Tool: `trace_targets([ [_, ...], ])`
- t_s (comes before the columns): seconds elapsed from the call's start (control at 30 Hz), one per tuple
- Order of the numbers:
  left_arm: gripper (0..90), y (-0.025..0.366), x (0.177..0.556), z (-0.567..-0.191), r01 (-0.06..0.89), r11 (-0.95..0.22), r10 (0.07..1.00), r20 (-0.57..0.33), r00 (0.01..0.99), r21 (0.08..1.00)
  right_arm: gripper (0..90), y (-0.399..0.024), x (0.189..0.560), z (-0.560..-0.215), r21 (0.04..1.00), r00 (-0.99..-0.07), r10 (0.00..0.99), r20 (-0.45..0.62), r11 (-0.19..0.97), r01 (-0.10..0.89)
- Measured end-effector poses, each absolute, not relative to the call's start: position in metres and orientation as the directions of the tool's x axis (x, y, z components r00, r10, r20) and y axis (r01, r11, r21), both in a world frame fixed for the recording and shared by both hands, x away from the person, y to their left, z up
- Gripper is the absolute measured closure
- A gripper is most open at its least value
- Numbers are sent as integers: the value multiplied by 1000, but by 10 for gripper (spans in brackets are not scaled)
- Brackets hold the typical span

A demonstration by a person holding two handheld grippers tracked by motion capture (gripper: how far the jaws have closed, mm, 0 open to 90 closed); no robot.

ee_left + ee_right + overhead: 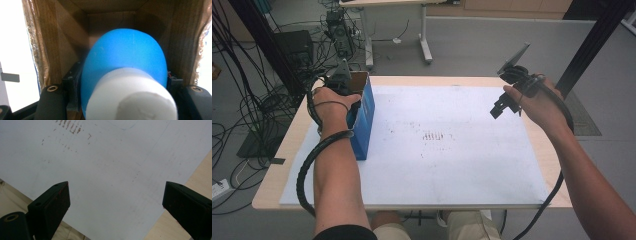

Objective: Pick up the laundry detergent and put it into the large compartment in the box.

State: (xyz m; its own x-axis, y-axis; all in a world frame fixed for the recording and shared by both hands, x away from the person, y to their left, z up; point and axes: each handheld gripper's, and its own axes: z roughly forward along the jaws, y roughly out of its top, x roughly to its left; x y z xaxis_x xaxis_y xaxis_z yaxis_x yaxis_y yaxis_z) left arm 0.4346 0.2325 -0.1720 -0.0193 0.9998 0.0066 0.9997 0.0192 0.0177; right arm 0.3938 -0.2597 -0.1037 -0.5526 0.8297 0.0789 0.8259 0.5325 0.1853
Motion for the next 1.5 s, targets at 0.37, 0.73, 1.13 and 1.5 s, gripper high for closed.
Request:
trace_targets([
  [0.37, 330, 230, 431, -166, 999, 15, 1000, 20, -16, 30, 77, -261, 393, -104, 191, -551, 831, 81, 530, 826],
  [0.73, 307, 227, 428, -150, 999, 9, 1000, 14, -10, 49, 77, -262, 391, -102, 204, -555, 827, 87, 531, 823],
  [1.13, 290, 224, 417, -123, 997, 1, 1000, 25, -3, 80, 77, -266, 389, -100, 219, -553, 828, 93, 525, 823],
  [1.5, 203, 223, 407, -92, 992, -58, 998, -15, 60, 112, 65, -268, 395, -100, 213, -542, 834, 100, 514, 831],
])
